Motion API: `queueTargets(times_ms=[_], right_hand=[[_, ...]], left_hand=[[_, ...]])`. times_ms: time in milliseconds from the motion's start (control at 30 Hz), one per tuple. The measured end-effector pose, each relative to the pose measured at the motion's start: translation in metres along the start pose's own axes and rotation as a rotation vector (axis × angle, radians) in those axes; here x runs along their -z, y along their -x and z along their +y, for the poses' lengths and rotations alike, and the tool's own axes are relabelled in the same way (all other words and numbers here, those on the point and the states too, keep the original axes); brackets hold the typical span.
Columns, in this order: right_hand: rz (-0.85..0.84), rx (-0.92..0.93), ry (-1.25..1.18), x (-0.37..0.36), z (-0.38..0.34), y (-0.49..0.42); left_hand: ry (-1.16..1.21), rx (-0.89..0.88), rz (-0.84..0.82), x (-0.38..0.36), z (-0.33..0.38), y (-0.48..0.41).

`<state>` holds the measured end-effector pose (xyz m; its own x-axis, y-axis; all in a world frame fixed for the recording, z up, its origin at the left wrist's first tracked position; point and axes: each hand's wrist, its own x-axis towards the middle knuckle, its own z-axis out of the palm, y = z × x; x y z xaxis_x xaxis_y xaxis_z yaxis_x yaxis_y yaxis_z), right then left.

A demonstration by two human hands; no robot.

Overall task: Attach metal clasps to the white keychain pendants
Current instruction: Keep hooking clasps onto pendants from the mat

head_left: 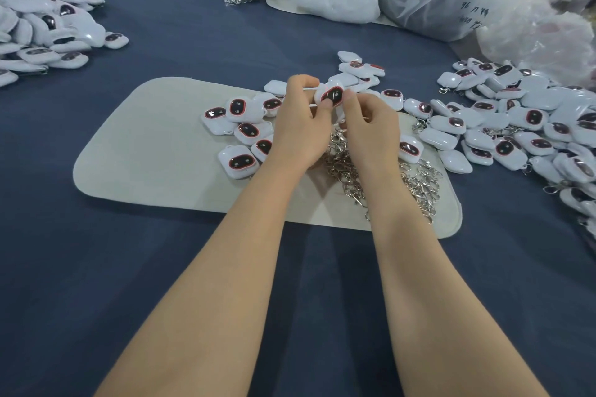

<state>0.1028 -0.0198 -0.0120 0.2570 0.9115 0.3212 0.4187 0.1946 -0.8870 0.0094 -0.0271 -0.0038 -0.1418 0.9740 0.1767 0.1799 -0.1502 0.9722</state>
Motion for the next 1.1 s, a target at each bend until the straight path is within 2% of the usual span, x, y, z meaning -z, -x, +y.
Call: queueTargets(times_ms=[633, 800, 900, 1100], right_hand=[[0.011, -0.108, -0.139, 0.0016, -0.0048, -0.0003], [-0.123, -0.126, -0.285, 0.0004, -0.0073, 0.0027], [-0.152, -0.144, -0.273, 0.0019, -0.0075, 0.0036], [-0.056, -0.084, -0.103, -0.0039, -0.009, 0.0069]], left_hand=[[0.033, -0.061, -0.083, 0.0011, 0.0022, 0.0015], [0.137, 0.022, 0.017, 0.0031, 0.0021, -0.0019], [0.137, 0.013, 0.051, 0.0032, 0.0002, -0.0031], [0.111, 0.0, 0.061, 0.0003, -0.0018, -0.0033]])
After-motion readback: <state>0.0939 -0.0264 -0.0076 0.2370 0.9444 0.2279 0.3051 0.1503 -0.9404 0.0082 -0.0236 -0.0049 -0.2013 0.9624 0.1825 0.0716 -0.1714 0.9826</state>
